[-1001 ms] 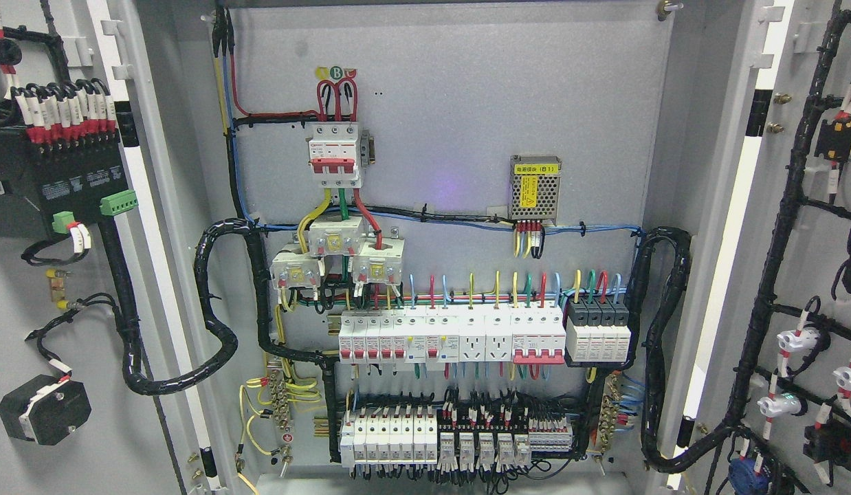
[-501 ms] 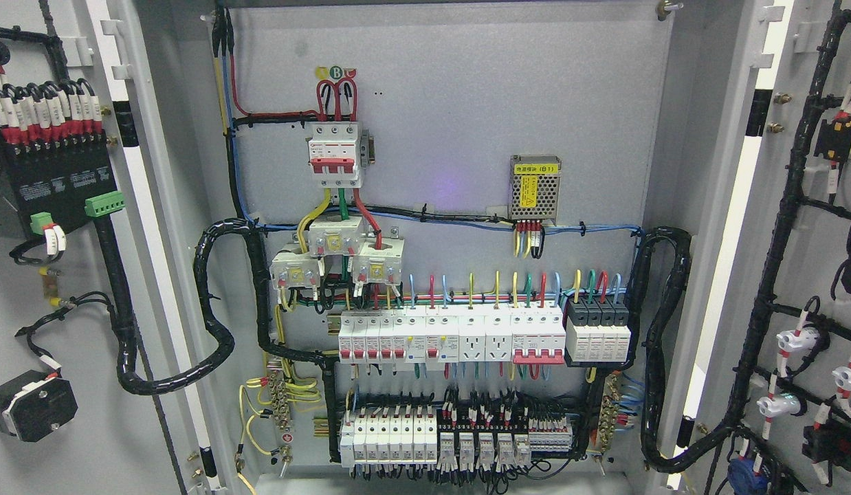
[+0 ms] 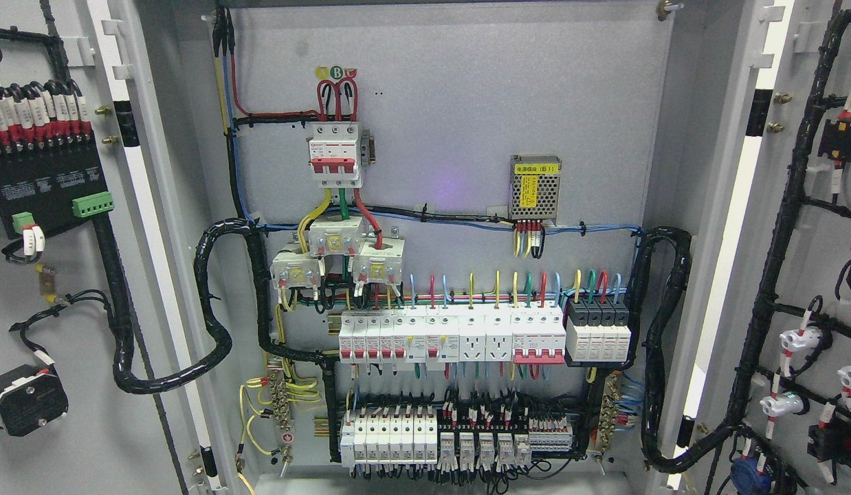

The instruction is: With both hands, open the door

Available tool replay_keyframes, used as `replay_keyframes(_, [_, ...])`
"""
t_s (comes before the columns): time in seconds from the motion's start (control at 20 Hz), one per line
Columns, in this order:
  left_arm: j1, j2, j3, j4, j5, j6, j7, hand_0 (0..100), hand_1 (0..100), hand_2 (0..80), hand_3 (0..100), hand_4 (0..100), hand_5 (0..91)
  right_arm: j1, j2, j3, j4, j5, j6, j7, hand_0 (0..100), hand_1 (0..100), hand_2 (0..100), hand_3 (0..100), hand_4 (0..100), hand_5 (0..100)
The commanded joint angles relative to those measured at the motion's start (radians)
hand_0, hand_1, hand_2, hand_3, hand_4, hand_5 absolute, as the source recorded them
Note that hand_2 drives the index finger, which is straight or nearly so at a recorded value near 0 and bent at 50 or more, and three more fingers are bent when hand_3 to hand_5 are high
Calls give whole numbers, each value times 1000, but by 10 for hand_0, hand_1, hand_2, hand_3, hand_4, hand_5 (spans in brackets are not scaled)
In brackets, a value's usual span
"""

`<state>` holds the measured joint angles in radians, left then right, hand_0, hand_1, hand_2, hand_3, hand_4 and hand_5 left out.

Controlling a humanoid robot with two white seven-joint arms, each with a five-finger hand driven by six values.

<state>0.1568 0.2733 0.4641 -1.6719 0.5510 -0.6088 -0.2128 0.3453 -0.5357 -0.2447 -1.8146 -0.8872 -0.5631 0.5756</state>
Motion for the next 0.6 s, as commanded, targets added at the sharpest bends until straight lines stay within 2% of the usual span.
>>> replay_keyframes(0.0, [-57, 43, 25, 121, -3, 15, 0, 0, 0, 0, 0, 42, 0, -20, 0, -41, 49, -3, 0, 1, 0, 0, 0, 0, 0, 0])
replay_keyframes(0.2, [-89, 64, 47, 144, 0, 81, 0, 0, 0, 0, 0, 42, 0, -20, 3, -62, 54, -3, 0, 1, 0, 0, 0, 0, 0, 0])
replay_keyframes(0.35, [-126, 83, 50, 193, -2, 96, 0, 0, 0, 0, 0, 42, 0, -19, 6, -65, 54, -3, 0, 4, 0, 0, 0, 0, 0, 0])
replay_keyframes(0.55, [-181, 99, 50, 276, -3, 127, 1, 0, 0, 0, 0, 42, 0, -15, 16, -97, 52, -3, -14, 3, 0, 0, 0, 0, 0, 0])
